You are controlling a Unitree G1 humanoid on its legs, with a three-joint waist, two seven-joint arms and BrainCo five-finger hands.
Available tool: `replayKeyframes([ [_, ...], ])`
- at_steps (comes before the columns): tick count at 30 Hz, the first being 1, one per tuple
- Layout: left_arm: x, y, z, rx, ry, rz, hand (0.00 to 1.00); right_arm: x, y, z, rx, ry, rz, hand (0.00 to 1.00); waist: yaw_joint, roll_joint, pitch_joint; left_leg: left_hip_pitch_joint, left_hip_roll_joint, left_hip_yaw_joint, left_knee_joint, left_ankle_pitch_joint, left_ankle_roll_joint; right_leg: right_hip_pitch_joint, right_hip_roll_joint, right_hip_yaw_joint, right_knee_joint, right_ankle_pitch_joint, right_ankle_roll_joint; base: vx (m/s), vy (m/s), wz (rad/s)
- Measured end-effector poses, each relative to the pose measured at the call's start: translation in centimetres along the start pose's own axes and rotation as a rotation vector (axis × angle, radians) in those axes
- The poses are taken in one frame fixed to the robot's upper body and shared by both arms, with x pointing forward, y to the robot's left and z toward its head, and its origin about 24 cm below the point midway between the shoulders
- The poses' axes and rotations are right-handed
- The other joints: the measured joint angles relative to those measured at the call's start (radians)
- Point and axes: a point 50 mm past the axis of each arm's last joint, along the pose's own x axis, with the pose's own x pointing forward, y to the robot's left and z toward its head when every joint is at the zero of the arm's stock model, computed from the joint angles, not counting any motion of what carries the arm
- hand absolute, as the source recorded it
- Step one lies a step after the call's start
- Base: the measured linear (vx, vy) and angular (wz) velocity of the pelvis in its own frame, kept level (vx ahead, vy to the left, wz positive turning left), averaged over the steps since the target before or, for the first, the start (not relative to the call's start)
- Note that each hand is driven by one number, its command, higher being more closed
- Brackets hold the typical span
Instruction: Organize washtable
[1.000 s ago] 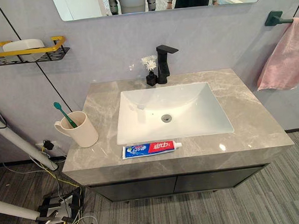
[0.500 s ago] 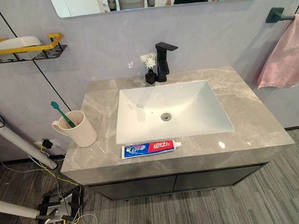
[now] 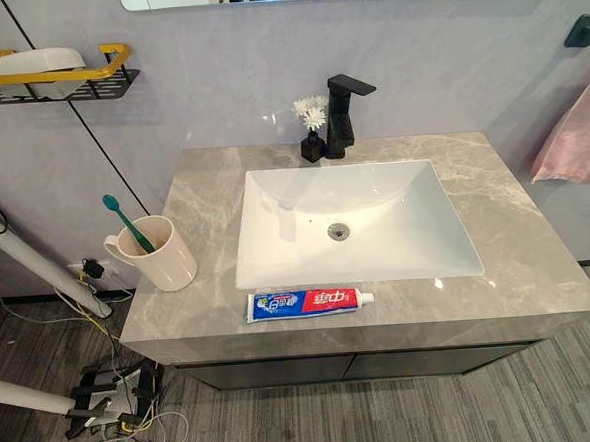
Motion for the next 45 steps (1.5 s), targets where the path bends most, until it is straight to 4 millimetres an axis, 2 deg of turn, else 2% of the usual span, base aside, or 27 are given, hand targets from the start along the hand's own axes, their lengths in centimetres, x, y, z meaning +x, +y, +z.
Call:
replayKeyframes([
  [3,-0.1,3.2,0.3,-0.183,-0.019,0.124,0.00,0.0,-0.2,-0.2,0.013,0.004,0.001,0.00,0.015,0.009,-0.004,-0.001,0.001,-0.001,0.000,0.000,0.000,-0.002,0.000,-0.001,0.000,0.000,0.001,-0.05,-0.043,0.01],
  [5,-0.6,6.5,1.3,-0.319,-0.079,0.252,0.00,-0.1,-0.5,-0.3,0.032,0.006,-0.005,0.00,0.023,0.024,-0.013,-0.012,0.001,-0.013,0.000,0.001,0.001,-0.006,0.000,-0.012,0.000,0.002,0.003,-0.05,-0.042,0.11],
  [6,-0.7,7.4,1.7,-0.345,-0.101,0.283,0.00,-0.1,-0.6,-0.3,0.033,0.007,-0.003,0.00,0.024,0.028,-0.017,-0.018,0.001,-0.017,0.000,0.001,0.002,-0.010,0.000,-0.017,0.000,0.002,0.004,-0.04,-0.041,0.21],
  [7,-1.1,9.2,2.8,-0.402,-0.161,0.352,0.00,-0.1,-0.7,-0.4,0.033,0.008,0.002,0.00,0.029,0.025,-0.025,-0.023,0.000,-0.027,0.000,0.004,0.005,-0.010,0.000,-0.025,-0.001,0.002,0.004,-0.03,-0.038,0.14],
  [8,-1.7,10.9,4.3,-0.441,-0.240,0.409,0.00,-0.1,-0.8,-0.5,0.032,0.013,0.000,0.00,0.048,0.040,-0.026,-0.028,0.001,-0.028,0.000,0.005,0.004,-0.013,0.001,-0.025,-0.003,0.003,0.006,-0.03,-0.036,0.11],
  [9,-2.1,11.6,5.2,-0.452,-0.286,0.434,0.00,-0.1,-0.9,-0.6,0.030,0.015,-0.001,0.00,0.050,0.038,-0.029,-0.028,0.001,-0.029,0.000,0.006,0.005,-0.011,0.001,-0.026,-0.004,0.004,0.006,-0.03,-0.033,0.08],
  [11,-4.7,14.1,9.5,-0.443,-0.507,0.544,0.00,-0.2,-0.9,-0.7,0.018,0.020,0.003,0.00,0.077,0.041,-0.052,-0.042,0.001,-0.043,-0.001,0.011,0.003,-0.023,0.001,-0.032,-0.004,0.003,0.007,-0.03,-0.028,0.14],
  [12,-5.6,14.7,10.8,-0.437,-0.572,0.576,0.00,-0.2,-0.8,-0.7,0.013,0.022,0.004,0.00,0.084,0.040,-0.061,-0.048,0.001,-0.045,0.000,0.012,0.003,-0.028,0.001,-0.033,-0.004,0.003,0.007,-0.02,-0.025,0.11],
  [13,-8.0,15.8,13.4,-0.411,-0.710,0.662,0.00,-0.1,-0.6,-0.5,-0.010,0.014,0.014,0.00,0.101,0.039,-0.068,-0.055,0.001,-0.050,0.001,0.015,0.000,-0.030,0.002,-0.036,-0.004,0.003,0.007,-0.02,-0.032,0.12],
  [14,-10.7,16.5,15.9,-0.381,-0.855,0.753,0.00,-0.1,-0.5,-0.3,-0.021,0.010,0.020,0.00,0.104,0.040,-0.069,-0.056,0.001,-0.057,0.004,0.017,0.000,-0.026,0.002,-0.046,-0.004,0.003,0.007,-0.01,-0.028,0.15],
  [15,-12.2,16.7,17.0,-0.364,-0.926,0.799,0.00,-0.1,-0.4,-0.3,-0.026,0.008,0.023,0.00,0.107,0.041,-0.071,-0.058,0.001,-0.060,0.007,0.017,0.000,-0.024,0.002,-0.049,-0.004,0.003,0.007,-0.02,-0.026,0.17],
  [16,-14.8,16.7,18.9,-0.323,-1.047,0.879,0.00,-0.1,-0.3,0.2,-0.033,-0.010,0.025,0.00,0.113,0.044,-0.074,-0.067,0.001,-0.067,0.017,0.017,0.000,-0.021,0.001,-0.052,-0.003,0.003,0.006,-0.01,-0.013,0.15],
  [18,-18.9,15.4,21.6,-0.275,-1.245,0.968,0.00,-0.1,-0.3,0.6,-0.040,-0.027,0.025,0.00,0.123,0.045,-0.078,-0.072,0.000,-0.091,0.023,0.017,0.000,-0.006,0.000,-0.078,-0.001,0.003,0.006,-0.02,-0.023,0.29],
  [19,-20.0,14.8,22.3,-0.260,-1.305,0.977,0.00,-0.1,-0.3,0.6,-0.041,-0.028,0.025,0.00,0.124,0.051,-0.076,-0.073,0.000,-0.102,0.026,0.017,0.000,0.001,0.000,-0.086,-0.001,0.003,0.006,-0.04,-0.025,0.44],
  [20,-22.1,13.3,23.5,-0.231,-1.425,0.984,0.00,-0.1,-0.2,0.8,-0.048,-0.033,0.027,0.00,0.127,0.049,-0.077,-0.075,-0.001,-0.121,0.032,0.017,0.000,0.015,0.000,-0.107,-0.001,0.003,0.006,-0.04,-0.016,0.37],
  [21,-22.9,12.5,24.0,-0.213,-1.480,0.972,0.00,0.0,0.0,0.9,-0.048,-0.038,0.030,0.00,0.129,0.051,-0.075,-0.081,-0.003,-0.131,0.034,0.017,0.000,0.023,0.000,-0.114,-0.002,0.003,0.006,-0.07,-0.028,0.54],
  [23,-26.1,8.5,25.6,-0.151,-1.709,0.856,0.00,0.0,0.6,1.3,-0.045,-0.051,0.044,0.00,0.128,0.050,-0.075,-0.096,-0.014,-0.188,0.036,0.028,0.006,0.044,-0.005,-0.169,-0.003,0.000,0.006,-0.06,-0.028,0.65],
  [24,-26.8,7.5,25.8,-0.138,-1.761,0.817,0.00,0.0,1.0,1.3,-0.047,-0.052,0.053,0.00,0.128,0.057,-0.070,-0.102,-0.017,-0.199,0.037,0.030,0.008,0.044,-0.006,-0.179,-0.003,0.000,0.007,-0.04,-0.012,0.60],
  [25,-28.2,5.8,26.0,-0.122,-1.860,0.748,0.00,0.0,1.2,1.5,-0.047,-0.057,0.058,0.00,0.129,0.047,-0.073,-0.107,-0.023,-0.219,0.041,0.037,0.010,0.049,-0.009,-0.199,-0.003,0.000,0.007,-0.02,0.001,0.51],
  [26,-29.3,4.4,26.0,-0.105,-1.945,0.668,0.00,0.1,1.7,1.8,-0.050,-0.064,0.072,0.00,0.129,0.058,-0.063,-0.108,-0.030,-0.236,0.038,0.047,0.010,0.057,-0.013,-0.218,-0.003,0.000,0.007,-0.02,0.004,0.47],
  [30,-31.1,1.7,25.7,-0.047,-2.080,0.469,0.00,0.2,2.1,2.5,-0.055,-0.082,0.082,0.00,0.130,0.067,-0.051,-0.107,-0.039,-0.254,0.044,0.052,0.013,0.064,-0.019,-0.232,0.000,0.000,0.007,-0.04,0.022,0.18],
  [34,-32.5,-2.2,25.6,0.055,-2.190,0.091,0.00,0.3,2.0,2.7,-0.065,-0.072,0.082,0.00,0.124,0.072,-0.044,-0.108,-0.042,-0.274,0.055,0.052,0.012,0.080,-0.019,-0.252,0.000,-0.002,0.010,-0.01,0.005,0.13],
  [37,-33.8,-6.1,25.5,0.167,-2.267,-0.266,0.00,0.3,1.8,2.4,-0.104,-0.056,0.085,0.00,0.121,0.070,-0.042,-0.110,-0.043,-0.275,0.059,0.052,0.012,0.081,-0.019,-0.252,0.001,-0.003,0.011,0.00,0.000,0.00],
  [38,-34.0,-6.9,25.4,0.184,-2.276,-0.322,0.00,0.3,1.8,2.5,-0.109,-0.055,0.086,0.00,0.119,0.069,-0.041,-0.110,-0.043,-0.275,0.060,0.053,0.011,0.080,-0.019,-0.251,0.000,-0.003,0.011,0.00,0.000,0.00],
  [40,-34.4,-9.6,25.1,0.301,-2.277,-0.515,0.00,0.4,1.9,2.5,-0.119,-0.049,0.095,0.00,0.100,0.070,-0.040,-0.112,-0.043,-0.274,0.063,0.053,0.011,0.079,-0.019,-0.248,0.001,-0.002,0.012,0.00,0.000,0.00],
  [44,-34.5,-13.1,24.1,0.493,-2.252,-0.747,0.00,0.4,2.0,2.6,-0.121,-0.049,0.112,0.00,0.093,0.072,-0.040,-0.109,-0.042,-0.267,0.064,0.053,0.011,0.075,-0.019,-0.238,0.001,-0.002,0.012,0.02,0.016,-0.07],
  [45,-34.6,-13.4,23.9,0.520,-2.250,-0.773,0.00,0.4,2.0,2.6,-0.119,-0.049,0.112,0.00,0.092,0.073,-0.039,-0.108,-0.041,-0.266,0.064,0.053,0.011,0.075,-0.019,-0.237,0.001,-0.002,0.012,0.02,0.014,-0.07],
])
